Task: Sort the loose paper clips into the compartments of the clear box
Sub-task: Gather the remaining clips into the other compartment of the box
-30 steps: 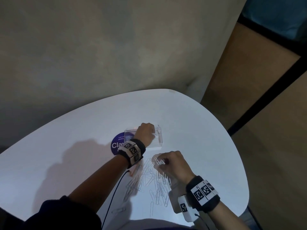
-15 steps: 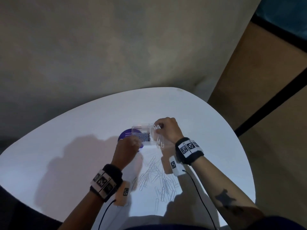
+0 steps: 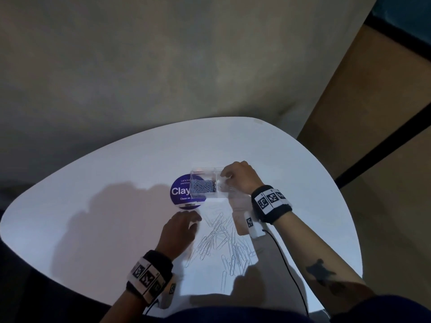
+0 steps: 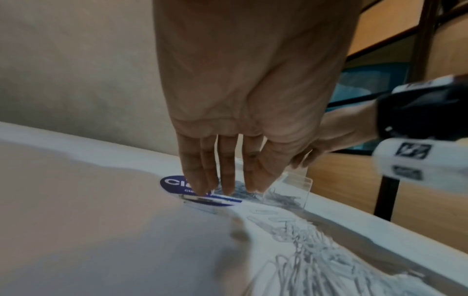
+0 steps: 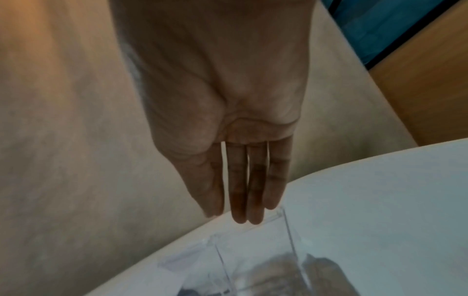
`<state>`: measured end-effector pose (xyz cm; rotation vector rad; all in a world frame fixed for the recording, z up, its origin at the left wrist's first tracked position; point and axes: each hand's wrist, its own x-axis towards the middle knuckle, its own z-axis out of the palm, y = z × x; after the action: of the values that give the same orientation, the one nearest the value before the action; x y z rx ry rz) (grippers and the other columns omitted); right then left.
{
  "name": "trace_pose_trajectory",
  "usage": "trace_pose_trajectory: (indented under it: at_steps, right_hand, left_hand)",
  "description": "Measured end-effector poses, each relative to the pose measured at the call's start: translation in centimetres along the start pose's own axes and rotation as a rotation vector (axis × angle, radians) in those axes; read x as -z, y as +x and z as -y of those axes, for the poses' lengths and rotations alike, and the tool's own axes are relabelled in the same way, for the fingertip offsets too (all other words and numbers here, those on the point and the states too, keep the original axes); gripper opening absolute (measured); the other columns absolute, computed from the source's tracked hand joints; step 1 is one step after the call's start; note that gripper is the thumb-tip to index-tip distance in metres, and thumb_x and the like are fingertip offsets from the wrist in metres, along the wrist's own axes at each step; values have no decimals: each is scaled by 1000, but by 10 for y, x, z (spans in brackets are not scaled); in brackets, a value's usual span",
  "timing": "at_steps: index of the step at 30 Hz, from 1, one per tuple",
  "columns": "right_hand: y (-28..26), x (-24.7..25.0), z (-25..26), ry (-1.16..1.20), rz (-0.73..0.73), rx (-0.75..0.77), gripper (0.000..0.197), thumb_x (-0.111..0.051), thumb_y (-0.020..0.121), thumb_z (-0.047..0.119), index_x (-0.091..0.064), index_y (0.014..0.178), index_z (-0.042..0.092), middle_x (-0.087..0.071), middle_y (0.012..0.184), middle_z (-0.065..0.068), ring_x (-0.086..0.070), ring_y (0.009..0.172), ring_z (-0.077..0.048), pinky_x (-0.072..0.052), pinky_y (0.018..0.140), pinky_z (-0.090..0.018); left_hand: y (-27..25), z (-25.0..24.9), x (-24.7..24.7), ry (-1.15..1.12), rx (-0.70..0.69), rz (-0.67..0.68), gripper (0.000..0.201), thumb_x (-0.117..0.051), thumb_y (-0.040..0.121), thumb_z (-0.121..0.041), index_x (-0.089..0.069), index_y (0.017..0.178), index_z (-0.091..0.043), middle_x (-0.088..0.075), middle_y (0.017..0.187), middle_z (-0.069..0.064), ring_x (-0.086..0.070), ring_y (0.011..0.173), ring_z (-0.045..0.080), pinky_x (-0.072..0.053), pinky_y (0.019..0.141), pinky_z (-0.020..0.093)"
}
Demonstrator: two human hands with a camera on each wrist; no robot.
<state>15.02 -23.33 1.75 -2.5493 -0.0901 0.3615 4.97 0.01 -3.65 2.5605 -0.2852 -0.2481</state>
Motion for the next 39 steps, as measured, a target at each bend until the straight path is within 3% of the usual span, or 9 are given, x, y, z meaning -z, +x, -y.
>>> trace_pose_trajectory:
  at_steps: [6,12,18,22,25,27,31,36,39]
  right_hand:
    - [-53,6,-23,-66,-46,-171,25,-51,87,15,-65,68,13,-70,77,-5,-64,75,-26,-49,62,-29]
    - [-101,-52,-37,-166,128,-164,44,-56,94,33,-49,133,14,-49,127,-8,-49,117,-28,-50,91,-42]
    - [-115,-84,-38,-302,160,38,42,-58,93,49,-53,119,17,-44,122,-5,-45,114,-26,-49,74,-37]
    - [-136,-62,-54,-178,193,5,63,-68,81,58,-46,130,25,-40,121,1,-41,112,-20,-50,85,-39]
    - [-153,-57,-73,-192,336,-62,102,-82,62,54,-25,143,30,-33,126,1,-42,109,-20,-49,85,-38]
    - [-158,-60,-82,-266,402,-47,115,-86,58,44,-17,148,30,-31,129,0,-45,109,-21,-50,84,-36]
    - [-148,-76,-82,-200,385,12,109,-87,65,20,-20,150,23,-36,130,-2,-48,102,-18,-41,80,-27]
    - [-136,-97,-58,-86,244,108,56,-72,77,11,-46,127,19,-47,106,3,-51,95,-21,-45,77,-36]
    - [-135,-95,-49,-16,176,100,51,-76,80,28,-48,121,23,-42,103,9,-47,94,-16,-41,75,-32]
  left_hand:
    - [13,-2,-10,97,-104,35,42,-54,86,-29,-58,120,-4,-57,127,13,-51,115,33,-47,96,42]
    - [22,-28,-35,74,-293,144,46,-50,93,-30,-53,129,-1,-52,137,21,-49,127,35,-44,100,40]
    - [4,-28,-42,22,-456,199,33,-49,92,-21,-66,117,-8,-63,127,12,-59,117,28,-48,100,40]
    - [-10,-7,-18,139,-379,213,61,-47,84,-55,-53,128,-13,-58,123,8,-56,107,27,-52,84,43]
    - [-26,20,-4,356,-261,303,107,-51,56,-86,-31,137,-18,-47,116,7,-54,95,25,-53,63,39]
    - [-33,27,0,397,-148,391,104,-70,58,-71,-21,136,-22,-38,114,3,-55,91,24,-50,63,37]
    - [-28,22,-14,203,-70,376,74,-84,67,-25,-38,123,-15,-48,103,2,-54,80,21,-41,70,31]
    - [-17,2,-30,-161,-10,350,50,-78,68,-10,-52,108,-21,-54,82,-3,-54,72,15,-42,68,28]
    - [-9,1,-27,-271,-11,248,39,-73,74,-8,-57,107,-22,-59,87,-3,-58,73,13,-50,71,29]
